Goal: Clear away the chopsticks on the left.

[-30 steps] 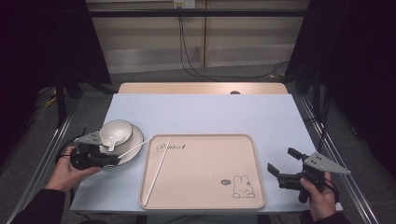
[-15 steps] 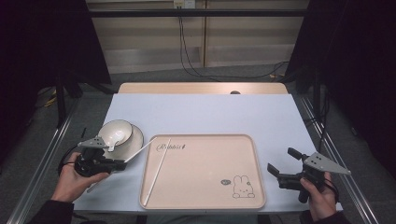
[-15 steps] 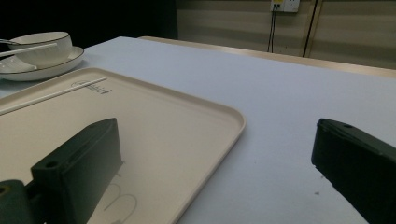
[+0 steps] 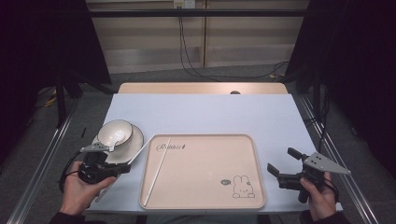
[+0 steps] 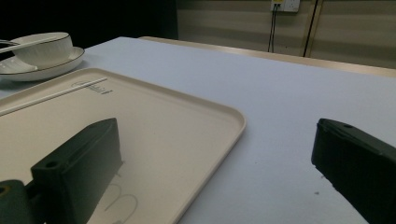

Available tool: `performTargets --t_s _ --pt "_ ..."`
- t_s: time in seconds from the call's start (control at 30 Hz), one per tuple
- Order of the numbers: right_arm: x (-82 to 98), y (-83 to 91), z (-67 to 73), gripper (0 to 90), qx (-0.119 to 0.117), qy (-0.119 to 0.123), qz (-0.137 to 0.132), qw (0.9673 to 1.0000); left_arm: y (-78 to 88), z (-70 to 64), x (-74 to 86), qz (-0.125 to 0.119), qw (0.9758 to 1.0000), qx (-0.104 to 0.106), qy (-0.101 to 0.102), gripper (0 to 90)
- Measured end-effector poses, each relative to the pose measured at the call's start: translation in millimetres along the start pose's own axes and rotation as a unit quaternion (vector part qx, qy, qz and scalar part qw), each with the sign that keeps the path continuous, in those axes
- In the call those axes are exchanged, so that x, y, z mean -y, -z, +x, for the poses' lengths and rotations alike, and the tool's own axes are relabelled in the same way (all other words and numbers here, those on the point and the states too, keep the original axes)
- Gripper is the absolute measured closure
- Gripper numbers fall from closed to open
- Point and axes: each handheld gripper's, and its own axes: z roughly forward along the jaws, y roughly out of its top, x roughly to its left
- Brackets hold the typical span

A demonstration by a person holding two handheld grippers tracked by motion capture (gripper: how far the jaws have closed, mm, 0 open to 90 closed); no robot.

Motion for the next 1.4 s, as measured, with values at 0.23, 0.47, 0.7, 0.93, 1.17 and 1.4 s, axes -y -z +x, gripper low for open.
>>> performTargets --t_s 0.23,0.47,0.7,0.93,1.17,1.4 --pt "-0.1 0.0 0.0 1.3 0.000 0.000 0.000 1.0000 1.8 -18.7 3.6 -0.013 0.9994 -0.017 0.028 84.7" --pt "-0.2 -0.2 0.3 1.3 0.000 -0.001 0.001 1.0000 -5.4 -36.4 8.7 -0.016 0.9964 -0.046 0.070 84.8" --pt "-0.1 -0.7 0.2 1.3 0.002 0.001 0.001 1.0000 -15.9 -46.1 12.4 -0.022 0.9933 -0.050 0.102 84.8" --pt "-0.3 -0.8 0.7 1.3 -0.001 0.000 0.004 1.0000 -38.8 -49.5 8.0 -0.021 0.9882 -0.068 0.136 84.8" --pt "-0.2 -0.9 0.5 1.4 -0.001 -0.001 0.005 1.0000 -58.6 -43.5 -0.3 -0.006 0.9839 -0.085 0.157 84.8" --pt "0.0 -1.4 0.5 1.3 -0.003 0.003 0.006 1.0000 -76.8 -47.0 -10.6 0.009 0.9830 -0.103 0.152 84.7"
